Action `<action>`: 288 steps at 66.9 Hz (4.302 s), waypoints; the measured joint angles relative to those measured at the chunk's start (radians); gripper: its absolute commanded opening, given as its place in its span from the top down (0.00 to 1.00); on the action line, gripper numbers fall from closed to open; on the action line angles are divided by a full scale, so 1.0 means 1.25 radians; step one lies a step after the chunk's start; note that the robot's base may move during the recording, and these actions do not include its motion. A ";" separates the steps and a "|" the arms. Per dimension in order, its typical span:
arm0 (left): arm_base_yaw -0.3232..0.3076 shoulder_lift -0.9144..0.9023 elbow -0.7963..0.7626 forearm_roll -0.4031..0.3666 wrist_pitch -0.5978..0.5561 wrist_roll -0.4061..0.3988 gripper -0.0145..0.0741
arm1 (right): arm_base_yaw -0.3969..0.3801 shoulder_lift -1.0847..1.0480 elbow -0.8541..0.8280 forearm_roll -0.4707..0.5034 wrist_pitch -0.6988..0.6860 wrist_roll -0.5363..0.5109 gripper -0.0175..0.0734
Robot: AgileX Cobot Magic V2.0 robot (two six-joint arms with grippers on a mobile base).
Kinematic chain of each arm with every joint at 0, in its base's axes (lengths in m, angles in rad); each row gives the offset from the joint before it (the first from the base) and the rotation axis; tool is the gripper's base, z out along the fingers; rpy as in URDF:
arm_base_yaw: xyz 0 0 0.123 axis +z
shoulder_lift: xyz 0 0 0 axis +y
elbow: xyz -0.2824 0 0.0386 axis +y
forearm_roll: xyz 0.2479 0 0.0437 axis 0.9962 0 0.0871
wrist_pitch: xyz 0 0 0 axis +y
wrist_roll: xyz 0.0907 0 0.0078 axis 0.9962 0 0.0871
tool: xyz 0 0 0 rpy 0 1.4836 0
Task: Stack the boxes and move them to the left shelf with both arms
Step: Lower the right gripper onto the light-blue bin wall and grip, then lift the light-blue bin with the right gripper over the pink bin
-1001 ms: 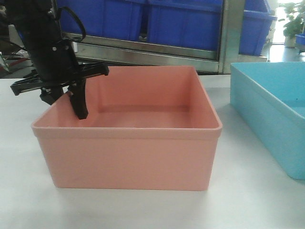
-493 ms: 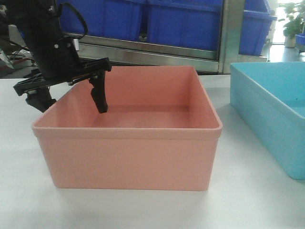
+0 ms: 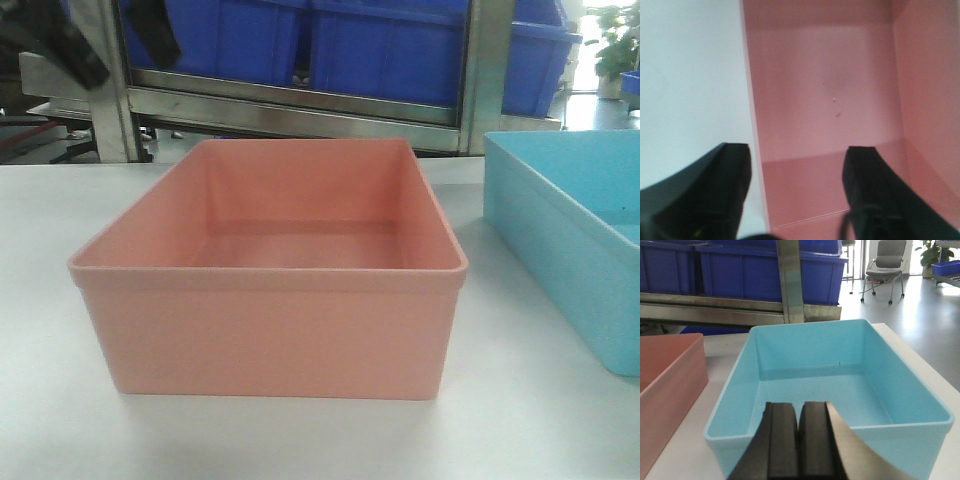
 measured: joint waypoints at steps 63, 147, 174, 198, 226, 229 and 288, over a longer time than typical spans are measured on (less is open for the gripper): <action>0.000 -0.661 0.528 0.163 -0.244 0.016 0.84 | 0.000 0.682 -0.780 -0.010 0.541 -0.002 0.12; 0.000 -0.667 0.531 0.163 -0.310 0.016 0.84 | -0.220 1.589 -1.238 -0.064 0.641 -0.252 0.60; 0.000 -0.667 0.531 0.154 -0.311 0.016 0.84 | -0.223 1.582 -1.240 -0.063 0.653 -0.248 0.74; 0.000 -0.667 0.531 0.149 -0.311 0.016 0.84 | -0.223 1.437 -1.238 -0.061 0.702 -0.199 0.74; 0.000 -0.667 0.531 0.146 -0.311 0.016 0.84 | -0.223 1.165 -1.238 0.060 0.785 -0.135 0.74; 0.000 -0.667 0.531 0.144 -0.311 0.016 0.84 | -0.223 1.145 -1.238 0.085 0.794 -0.117 0.74; 0.000 -0.667 0.531 0.087 -0.346 0.016 0.84 | 0.246 1.225 -1.237 0.130 0.730 0.367 0.74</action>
